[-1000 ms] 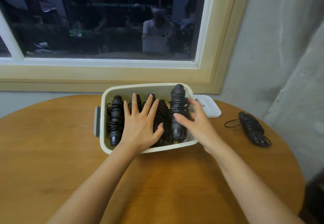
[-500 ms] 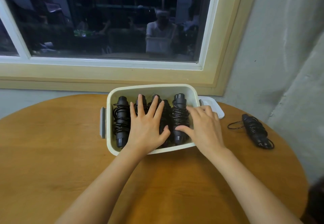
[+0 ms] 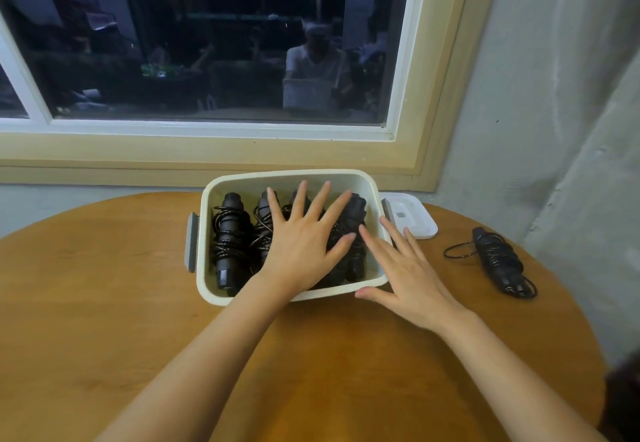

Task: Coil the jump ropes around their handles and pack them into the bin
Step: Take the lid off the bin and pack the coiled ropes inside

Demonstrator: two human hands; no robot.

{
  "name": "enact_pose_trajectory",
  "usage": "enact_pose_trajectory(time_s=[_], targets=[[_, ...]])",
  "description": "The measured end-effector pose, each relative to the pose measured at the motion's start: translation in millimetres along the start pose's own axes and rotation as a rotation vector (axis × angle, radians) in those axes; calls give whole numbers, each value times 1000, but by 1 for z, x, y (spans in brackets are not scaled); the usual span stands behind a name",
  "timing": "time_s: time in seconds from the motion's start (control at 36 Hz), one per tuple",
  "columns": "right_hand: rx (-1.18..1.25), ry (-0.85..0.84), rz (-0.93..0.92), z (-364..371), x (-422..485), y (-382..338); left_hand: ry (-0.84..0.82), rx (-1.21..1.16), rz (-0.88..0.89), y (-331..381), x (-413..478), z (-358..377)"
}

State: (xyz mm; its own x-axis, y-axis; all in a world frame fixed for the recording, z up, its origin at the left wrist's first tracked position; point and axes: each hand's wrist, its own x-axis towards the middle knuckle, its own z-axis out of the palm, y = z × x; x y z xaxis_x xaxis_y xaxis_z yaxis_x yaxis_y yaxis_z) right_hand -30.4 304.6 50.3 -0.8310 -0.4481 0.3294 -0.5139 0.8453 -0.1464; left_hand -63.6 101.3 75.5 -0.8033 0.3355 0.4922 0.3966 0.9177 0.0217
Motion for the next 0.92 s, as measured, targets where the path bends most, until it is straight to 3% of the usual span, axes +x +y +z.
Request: enact_pose_trajectory(time_s=[0.31, 0.53, 0.67, 0.81, 0.92], targets=[[-71, 106, -135, 21, 1, 13, -66, -31, -73, -3, 21, 5], [94, 170, -159, 30, -6, 13, -37, 20, -83, 7, 26, 5], [-5, 228, -200, 35, -15, 12, -77, -3, -110, 15, 29, -2], [-75, 249, -240, 43, -27, 14, 16, -25, -254, 27, 30, -9], [-65, 238, -226, 44, -34, 19, 131, 52, -257, 34, 24, -5]])
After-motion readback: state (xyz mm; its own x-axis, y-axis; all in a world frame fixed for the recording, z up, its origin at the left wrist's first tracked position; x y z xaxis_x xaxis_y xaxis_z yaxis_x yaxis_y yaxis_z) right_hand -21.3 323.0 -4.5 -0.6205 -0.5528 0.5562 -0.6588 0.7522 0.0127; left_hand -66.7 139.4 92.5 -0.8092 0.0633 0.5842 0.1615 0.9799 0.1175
